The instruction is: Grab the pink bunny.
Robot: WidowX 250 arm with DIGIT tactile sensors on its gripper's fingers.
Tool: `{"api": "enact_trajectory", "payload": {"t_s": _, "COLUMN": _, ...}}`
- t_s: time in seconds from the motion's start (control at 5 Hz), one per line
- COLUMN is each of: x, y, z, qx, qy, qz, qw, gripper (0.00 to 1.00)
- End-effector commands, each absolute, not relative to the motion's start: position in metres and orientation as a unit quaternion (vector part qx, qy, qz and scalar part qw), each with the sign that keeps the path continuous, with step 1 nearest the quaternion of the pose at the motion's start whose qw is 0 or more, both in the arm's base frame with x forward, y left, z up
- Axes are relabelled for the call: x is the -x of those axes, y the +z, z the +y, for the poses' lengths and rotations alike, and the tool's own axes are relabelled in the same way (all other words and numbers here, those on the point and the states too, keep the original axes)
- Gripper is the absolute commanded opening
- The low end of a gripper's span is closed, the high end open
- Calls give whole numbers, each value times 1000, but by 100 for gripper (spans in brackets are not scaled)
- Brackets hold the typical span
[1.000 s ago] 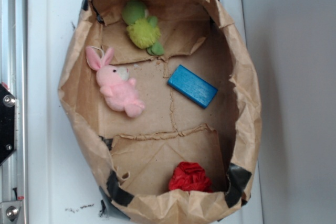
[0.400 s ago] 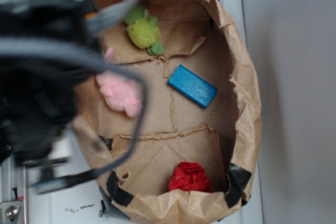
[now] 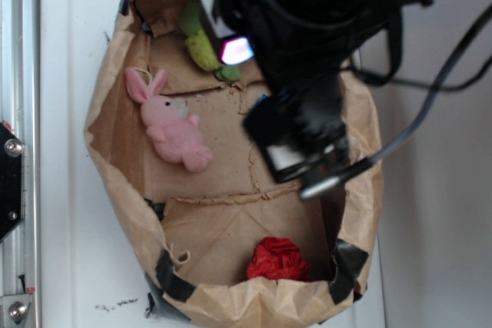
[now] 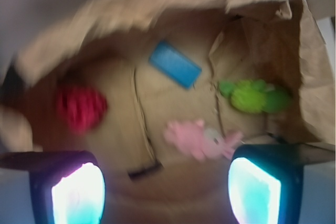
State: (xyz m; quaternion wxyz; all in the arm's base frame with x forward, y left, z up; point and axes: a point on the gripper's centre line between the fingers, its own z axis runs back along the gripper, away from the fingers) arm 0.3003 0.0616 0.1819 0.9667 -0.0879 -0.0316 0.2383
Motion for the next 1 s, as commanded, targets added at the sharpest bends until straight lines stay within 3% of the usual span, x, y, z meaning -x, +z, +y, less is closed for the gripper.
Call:
{"api": "enact_trajectory", "payload": {"t_s": 0.0, "x": -296, "y": 157, "z": 72, "qx": 116, "qy": 413, "qz": -97, "qw": 898, "gripper": 100}}
{"api": "enact_trajectory", "payload": {"t_s": 0.2, "x": -280, "y": 144, "z": 60, "qx": 102, "qy": 419, "qz": -102, "qw": 896, "gripper": 100}}
{"api": "enact_trajectory", "payload": {"t_s": 0.8, "x": -243, "y": 130, "z": 44, "qx": 13, "qy": 379, "qz": -100, "qw": 920, "gripper": 100}}
